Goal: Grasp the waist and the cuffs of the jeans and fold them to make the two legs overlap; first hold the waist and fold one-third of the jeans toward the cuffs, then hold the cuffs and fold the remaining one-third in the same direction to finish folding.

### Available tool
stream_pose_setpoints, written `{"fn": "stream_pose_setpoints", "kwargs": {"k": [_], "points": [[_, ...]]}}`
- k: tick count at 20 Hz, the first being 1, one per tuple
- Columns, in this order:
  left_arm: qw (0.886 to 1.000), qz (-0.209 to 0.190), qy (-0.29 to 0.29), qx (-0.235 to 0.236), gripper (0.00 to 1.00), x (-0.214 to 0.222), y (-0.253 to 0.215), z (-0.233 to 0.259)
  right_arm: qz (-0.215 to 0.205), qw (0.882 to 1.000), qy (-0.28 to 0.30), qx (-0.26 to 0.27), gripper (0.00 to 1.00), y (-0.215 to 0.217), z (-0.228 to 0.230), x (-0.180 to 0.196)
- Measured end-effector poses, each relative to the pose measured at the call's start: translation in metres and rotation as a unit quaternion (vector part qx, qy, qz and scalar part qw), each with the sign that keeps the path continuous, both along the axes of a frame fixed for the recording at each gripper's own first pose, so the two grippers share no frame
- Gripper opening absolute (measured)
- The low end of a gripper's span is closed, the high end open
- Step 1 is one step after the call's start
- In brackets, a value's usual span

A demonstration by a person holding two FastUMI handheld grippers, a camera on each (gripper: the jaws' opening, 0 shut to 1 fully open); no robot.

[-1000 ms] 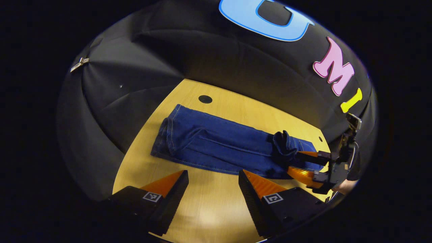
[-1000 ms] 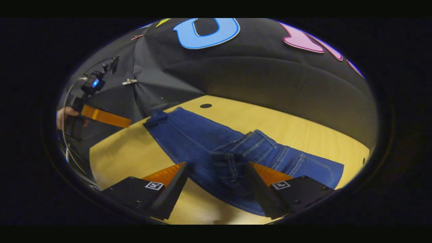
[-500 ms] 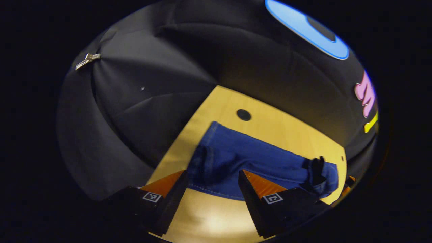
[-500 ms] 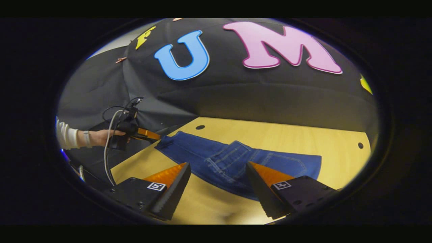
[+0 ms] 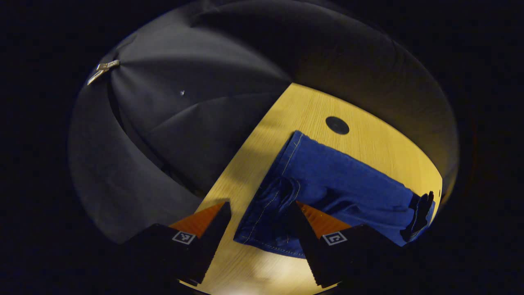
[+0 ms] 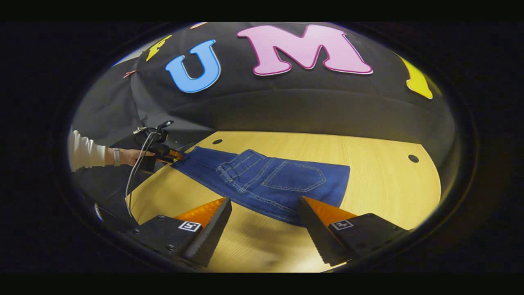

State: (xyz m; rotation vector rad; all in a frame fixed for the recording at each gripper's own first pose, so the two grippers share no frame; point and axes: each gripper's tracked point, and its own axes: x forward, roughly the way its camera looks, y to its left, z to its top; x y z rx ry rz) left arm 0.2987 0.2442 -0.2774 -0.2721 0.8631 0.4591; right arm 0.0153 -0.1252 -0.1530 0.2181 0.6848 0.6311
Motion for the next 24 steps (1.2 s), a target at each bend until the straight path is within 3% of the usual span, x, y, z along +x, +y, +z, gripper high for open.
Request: {"fn": "stream_pose_setpoints", "kwargs": {"k": [1, 5, 7, 10, 18, 21, 24], "points": [[1.000, 0.004, -0.007, -0.001, 0.96, 0.003, 0.000, 0.001, 0.001, 1.000, -0.002, 0.001, 0.98, -0.001, 0.001, 0.002], [0.999, -0.034, -0.008, -0.005, 0.46, 0.014, -0.024, 0.000, 0.004, 1.000, 0.002, 0.006, 0.98, -0.004, 0.005, 0.003], [0.999, -0.013, -0.022, -0.032, 0.22, 0.016, -0.023, 0.005, 0.004, 1.000, 0.002, 0.006, 0.98, -0.004, 0.004, 0.003], [0.998, -0.003, -0.030, -0.062, 0.10, 0.014, -0.024, 0.014, 0.009, 1.000, 0.000, 0.002, 0.98, -0.010, 0.005, 0.001], [0.978, -0.070, -0.162, -0.107, 0.07, 0.011, -0.088, 0.123, 0.004, 1.000, -0.010, 0.019, 0.98, -0.013, 0.022, -0.001], [0.968, -0.118, -0.197, -0.100, 0.07, -0.001, -0.129, 0.170, 0.003, 1.000, -0.023, 0.018, 0.98, -0.016, 0.031, -0.008], [0.950, -0.175, -0.237, -0.107, 0.07, -0.013, -0.195, 0.225, -0.005, 0.999, -0.028, 0.017, 0.98, -0.026, 0.038, -0.017]]}}
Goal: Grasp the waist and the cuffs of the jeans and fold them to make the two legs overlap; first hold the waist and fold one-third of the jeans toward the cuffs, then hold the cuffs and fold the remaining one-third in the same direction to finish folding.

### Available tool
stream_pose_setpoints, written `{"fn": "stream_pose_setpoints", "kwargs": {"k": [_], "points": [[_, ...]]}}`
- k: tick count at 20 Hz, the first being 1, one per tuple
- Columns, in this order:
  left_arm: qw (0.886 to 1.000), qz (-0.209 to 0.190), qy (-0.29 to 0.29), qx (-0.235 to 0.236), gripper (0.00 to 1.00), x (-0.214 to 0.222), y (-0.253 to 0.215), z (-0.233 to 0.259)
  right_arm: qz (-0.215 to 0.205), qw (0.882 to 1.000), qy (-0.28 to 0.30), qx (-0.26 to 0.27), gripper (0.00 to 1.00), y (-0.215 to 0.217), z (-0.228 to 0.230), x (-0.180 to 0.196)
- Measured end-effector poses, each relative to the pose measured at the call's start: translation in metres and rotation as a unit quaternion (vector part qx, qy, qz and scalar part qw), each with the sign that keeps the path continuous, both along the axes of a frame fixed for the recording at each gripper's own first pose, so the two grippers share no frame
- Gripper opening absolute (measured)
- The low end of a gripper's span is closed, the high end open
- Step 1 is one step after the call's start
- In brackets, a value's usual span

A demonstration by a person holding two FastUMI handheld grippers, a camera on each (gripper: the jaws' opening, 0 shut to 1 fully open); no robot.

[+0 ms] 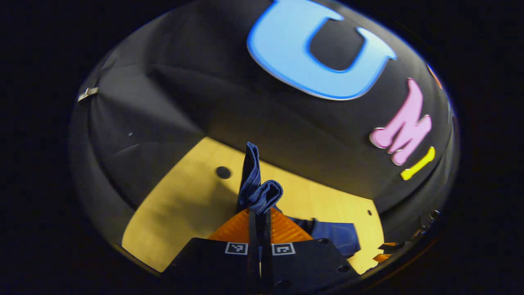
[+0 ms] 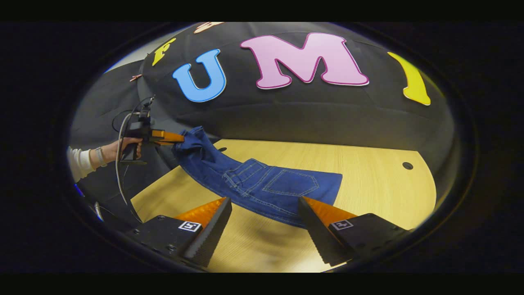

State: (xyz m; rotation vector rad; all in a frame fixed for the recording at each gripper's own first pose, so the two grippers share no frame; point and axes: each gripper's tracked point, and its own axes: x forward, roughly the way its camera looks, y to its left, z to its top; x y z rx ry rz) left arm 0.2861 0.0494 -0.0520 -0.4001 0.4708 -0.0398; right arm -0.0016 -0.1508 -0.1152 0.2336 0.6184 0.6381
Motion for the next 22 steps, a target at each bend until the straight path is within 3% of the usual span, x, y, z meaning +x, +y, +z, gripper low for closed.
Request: {"fn": "stream_pose_setpoints", "kwargs": {"k": [4, 7, 9, 13, 17, 19, 20, 21, 22], "points": [[0.994, -0.110, -0.026, 0.009, 0.07, -0.007, -0.166, 0.025, -0.020, 1.000, -0.008, 0.001, 0.98, -0.019, 0.011, -0.015], [0.983, -0.182, 0.007, 0.017, 0.07, -0.009, -0.293, -0.013, -0.036, 0.999, -0.012, -0.008, 0.98, -0.041, 0.017, -0.032], [0.976, -0.205, 0.058, 0.032, 0.07, -0.009, -0.341, -0.057, -0.047, 0.999, -0.017, -0.019, 0.98, -0.060, 0.018, -0.043], [0.958, -0.217, 0.137, 0.126, 0.07, -0.014, -0.353, -0.109, -0.082, 0.996, -0.022, -0.033, 0.98, -0.097, 0.017, -0.056], [0.944, -0.216, 0.194, 0.158, 0.14, -0.028, -0.350, -0.129, -0.114, 0.993, -0.027, -0.026, 0.98, -0.114, 0.024, -0.059], [0.940, -0.221, 0.205, 0.157, 0.33, -0.045, -0.353, -0.119, -0.124, 0.991, -0.049, -0.027, 0.98, -0.119, 0.042, -0.062], [0.945, -0.228, 0.189, 0.139, 0.51, -0.051, -0.360, -0.112, -0.125, 0.990, -0.063, -0.030, 0.98, -0.119, 0.052, -0.065], [0.951, -0.231, 0.173, 0.113, 0.46, -0.060, -0.366, -0.095, -0.126, 0.988, -0.077, -0.033, 0.98, -0.119, 0.062, -0.069], [0.957, -0.231, 0.155, 0.088, 0.63, -0.075, -0.368, -0.072, -0.125, 0.988, -0.089, -0.033, 0.98, -0.118, 0.073, -0.074]]}}
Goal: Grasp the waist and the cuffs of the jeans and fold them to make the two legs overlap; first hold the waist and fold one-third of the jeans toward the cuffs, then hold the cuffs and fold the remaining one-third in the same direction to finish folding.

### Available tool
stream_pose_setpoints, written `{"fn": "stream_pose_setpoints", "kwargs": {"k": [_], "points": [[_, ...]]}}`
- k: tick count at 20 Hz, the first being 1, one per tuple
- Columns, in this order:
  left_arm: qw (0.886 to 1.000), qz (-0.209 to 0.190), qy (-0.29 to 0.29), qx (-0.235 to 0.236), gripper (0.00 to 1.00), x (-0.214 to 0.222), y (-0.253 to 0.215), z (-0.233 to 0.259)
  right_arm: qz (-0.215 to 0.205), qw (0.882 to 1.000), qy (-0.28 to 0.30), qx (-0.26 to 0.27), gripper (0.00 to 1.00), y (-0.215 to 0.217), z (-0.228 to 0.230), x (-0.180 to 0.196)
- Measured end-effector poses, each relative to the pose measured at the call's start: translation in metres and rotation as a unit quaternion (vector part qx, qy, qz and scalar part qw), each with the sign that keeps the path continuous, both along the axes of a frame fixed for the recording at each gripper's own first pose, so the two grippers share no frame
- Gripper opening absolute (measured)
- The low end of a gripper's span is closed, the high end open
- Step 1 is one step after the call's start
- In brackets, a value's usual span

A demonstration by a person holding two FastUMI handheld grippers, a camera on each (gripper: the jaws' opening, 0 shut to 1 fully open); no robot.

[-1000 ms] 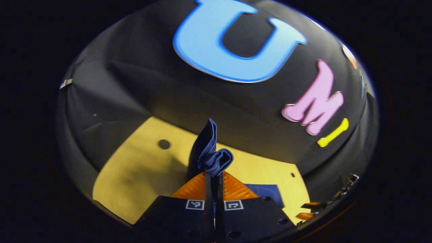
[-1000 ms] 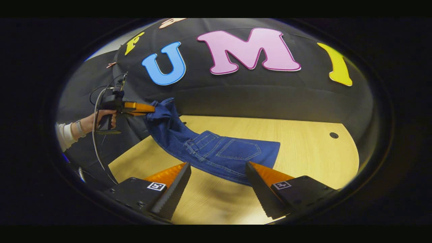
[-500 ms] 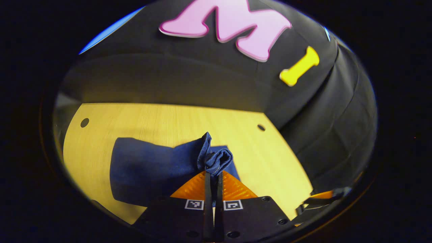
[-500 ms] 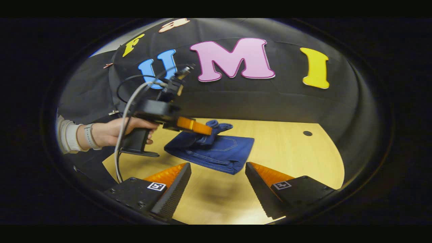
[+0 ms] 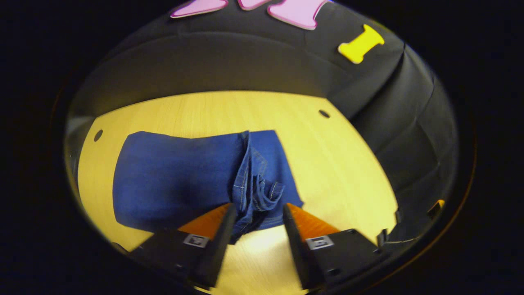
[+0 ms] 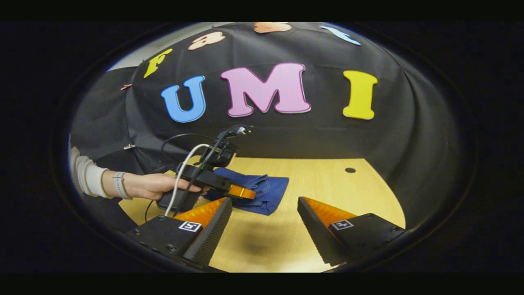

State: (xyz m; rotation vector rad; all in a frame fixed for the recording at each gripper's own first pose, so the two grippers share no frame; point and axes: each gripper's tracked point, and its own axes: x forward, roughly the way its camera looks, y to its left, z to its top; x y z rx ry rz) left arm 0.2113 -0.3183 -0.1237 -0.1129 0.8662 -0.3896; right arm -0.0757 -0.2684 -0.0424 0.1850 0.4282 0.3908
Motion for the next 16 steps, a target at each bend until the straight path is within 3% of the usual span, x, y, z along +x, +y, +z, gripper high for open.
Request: {"fn": "stream_pose_setpoints", "kwargs": {"k": [2, 3, 5, 6, 9, 11, 16], "points": [[0.999, 0.008, -0.054, -0.006, 0.96, -0.031, 0.020, 0.043, -0.002, 1.000, -0.020, -0.002, 0.98, 0.004, 0.022, -0.012], [0.995, 0.012, -0.100, 0.008, 0.98, -0.044, 0.039, 0.065, -0.003, 0.999, -0.032, 0.000, 0.98, 0.007, 0.036, -0.018], [0.985, 0.023, -0.170, 0.004, 0.91, -0.082, 0.062, 0.115, -0.009, 0.998, -0.054, 0.004, 0.98, 0.009, 0.060, -0.031], [0.981, 0.028, -0.192, -0.012, 0.97, -0.103, 0.067, 0.134, -0.013, 0.998, -0.064, 0.007, 0.98, 0.010, 0.071, -0.038], [0.970, 0.054, -0.234, -0.039, 0.97, -0.160, 0.093, 0.172, -0.028, 0.996, -0.085, 0.010, 0.98, 0.014, 0.101, -0.061], [0.961, 0.075, -0.267, -0.016, 0.96, -0.184, 0.106, 0.193, -0.039, 0.994, -0.106, -0.007, 0.98, 0.011, 0.120, -0.073], [0.910, 0.112, -0.396, 0.042, 0.96, -0.217, 0.117, 0.261, -0.090, 0.981, -0.172, -0.023, 0.97, -0.014, 0.179, -0.084]]}}
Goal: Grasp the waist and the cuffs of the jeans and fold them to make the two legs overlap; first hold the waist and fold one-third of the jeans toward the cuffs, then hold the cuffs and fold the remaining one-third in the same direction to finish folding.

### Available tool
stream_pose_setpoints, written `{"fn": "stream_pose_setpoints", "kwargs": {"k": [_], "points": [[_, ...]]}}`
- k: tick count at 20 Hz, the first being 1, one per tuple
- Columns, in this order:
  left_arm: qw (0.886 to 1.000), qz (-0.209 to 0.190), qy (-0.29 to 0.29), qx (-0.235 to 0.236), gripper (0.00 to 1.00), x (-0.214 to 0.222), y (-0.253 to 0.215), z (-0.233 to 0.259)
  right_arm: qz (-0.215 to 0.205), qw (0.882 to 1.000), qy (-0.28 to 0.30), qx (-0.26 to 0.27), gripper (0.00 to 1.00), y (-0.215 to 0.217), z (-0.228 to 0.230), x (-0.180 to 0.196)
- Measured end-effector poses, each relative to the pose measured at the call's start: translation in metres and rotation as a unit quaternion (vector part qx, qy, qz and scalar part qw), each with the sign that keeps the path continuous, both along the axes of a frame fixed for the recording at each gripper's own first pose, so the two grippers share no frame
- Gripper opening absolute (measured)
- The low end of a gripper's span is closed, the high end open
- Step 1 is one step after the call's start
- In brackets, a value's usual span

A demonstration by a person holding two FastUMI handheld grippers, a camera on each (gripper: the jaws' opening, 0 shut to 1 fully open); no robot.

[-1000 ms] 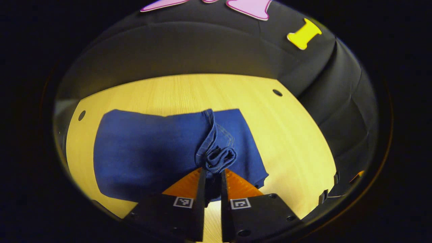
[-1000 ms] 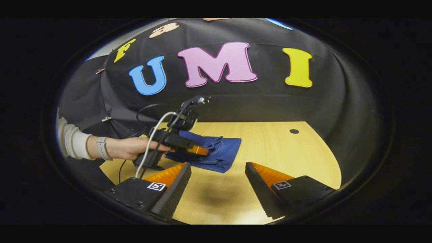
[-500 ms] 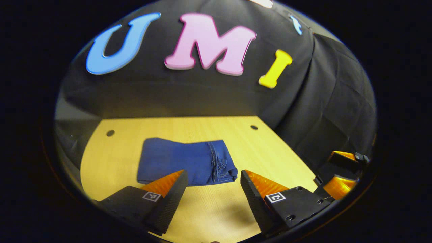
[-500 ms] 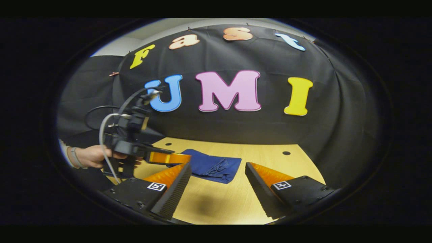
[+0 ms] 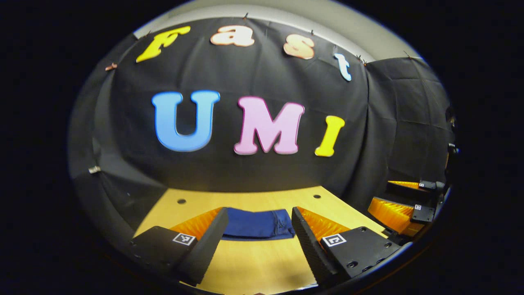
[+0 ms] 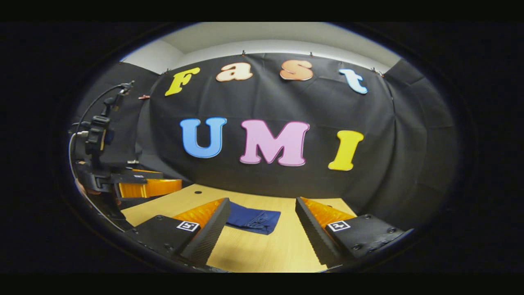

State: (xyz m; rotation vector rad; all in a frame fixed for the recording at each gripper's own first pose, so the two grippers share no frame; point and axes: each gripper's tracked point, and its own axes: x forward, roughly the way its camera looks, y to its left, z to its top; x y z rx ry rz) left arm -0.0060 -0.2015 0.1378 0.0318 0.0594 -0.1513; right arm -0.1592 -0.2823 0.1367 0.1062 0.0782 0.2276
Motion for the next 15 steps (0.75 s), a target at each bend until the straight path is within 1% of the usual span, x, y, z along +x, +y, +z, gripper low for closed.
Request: {"fn": "stream_pose_setpoints", "kwargs": {"k": [1, 3, 5, 7, 8, 10, 11, 13, 14, 15], "points": [[1.000, 0.013, -0.025, 0.005, 0.96, -0.011, 0.003, 0.011, -0.013, 1.000, -0.015, 0.005, 0.97, -0.006, 0.011, 0.002], [0.998, 0.036, -0.059, 0.001, 0.96, -0.025, 0.005, 0.033, -0.010, 0.999, -0.042, 0.019, 0.97, -0.008, 0.031, 0.002], [0.995, 0.067, -0.071, -0.017, 0.96, -0.030, 0.007, 0.047, -0.009, 0.998, -0.060, 0.020, 0.97, -0.017, 0.046, 0.005], [0.993, 0.095, -0.067, -0.018, 0.96, -0.034, 0.006, 0.051, 0.000, 0.998, -0.059, 0.016, 0.97, -0.029, 0.050, 0.006], [0.993, 0.097, -0.071, -0.013, 0.96, -0.038, 0.002, 0.053, 0.003, 0.998, -0.060, 0.021, 0.97, -0.036, 0.052, 0.004], [0.992, 0.095, -0.083, 0.005, 0.96, -0.041, -0.005, 0.055, -0.009, 0.998, -0.061, 0.018, 0.97, -0.055, 0.051, 0.004], [0.992, 0.098, -0.078, 0.009, 0.96, -0.042, -0.006, 0.051, -0.012, 0.998, -0.058, 0.014, 0.94, -0.061, 0.046, 0.002], [0.992, 0.105, -0.073, 0.000, 0.96, -0.047, -0.016, 0.048, -0.006, 0.998, -0.055, 0.009, 0.97, -0.064, 0.040, -0.004], [0.991, 0.108, -0.074, -0.005, 0.92, -0.051, -0.022, 0.045, -0.002, 0.998, -0.057, 0.005, 0.97, -0.065, 0.038, -0.003], [0.991, 0.112, -0.073, -0.005, 0.96, -0.055, -0.023, 0.044, 0.004, 0.998, -0.057, -0.001, 0.97, -0.064, 0.036, -0.005]]}}
